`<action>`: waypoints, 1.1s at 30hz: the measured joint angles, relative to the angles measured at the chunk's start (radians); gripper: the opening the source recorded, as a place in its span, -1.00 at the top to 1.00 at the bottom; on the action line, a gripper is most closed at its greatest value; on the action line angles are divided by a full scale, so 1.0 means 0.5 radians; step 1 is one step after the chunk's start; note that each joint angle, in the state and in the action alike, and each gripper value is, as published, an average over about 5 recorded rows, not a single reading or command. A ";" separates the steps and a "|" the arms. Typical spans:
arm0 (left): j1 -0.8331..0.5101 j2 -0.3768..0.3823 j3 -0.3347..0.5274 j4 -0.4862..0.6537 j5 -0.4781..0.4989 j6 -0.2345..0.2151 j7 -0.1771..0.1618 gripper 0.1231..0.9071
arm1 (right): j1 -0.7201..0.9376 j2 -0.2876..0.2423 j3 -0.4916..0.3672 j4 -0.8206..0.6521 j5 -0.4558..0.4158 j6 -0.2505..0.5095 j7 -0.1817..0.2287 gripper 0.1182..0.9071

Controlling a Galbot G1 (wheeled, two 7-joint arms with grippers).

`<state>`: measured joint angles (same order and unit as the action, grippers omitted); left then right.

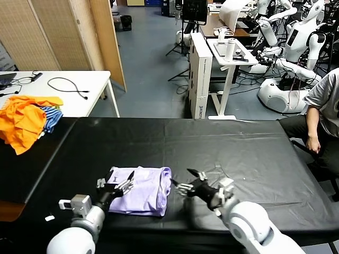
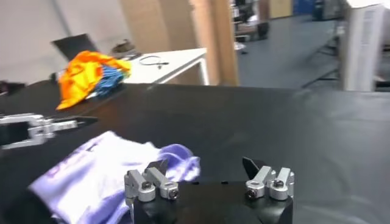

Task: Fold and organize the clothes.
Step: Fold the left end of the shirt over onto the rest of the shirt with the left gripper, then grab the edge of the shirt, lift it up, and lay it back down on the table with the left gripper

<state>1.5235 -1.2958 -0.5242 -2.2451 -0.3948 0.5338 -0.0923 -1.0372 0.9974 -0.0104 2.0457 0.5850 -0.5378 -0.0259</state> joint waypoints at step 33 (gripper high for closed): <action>0.033 -0.111 -0.297 0.356 -0.183 -0.345 0.223 -1.00 | -0.455 0.009 0.639 0.265 0.427 -0.010 0.109 -1.00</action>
<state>1.5398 -1.3513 -0.6727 -2.0671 -0.4862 0.3615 0.0189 -1.2646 1.0018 0.3093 2.1780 0.7984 -0.5429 0.0287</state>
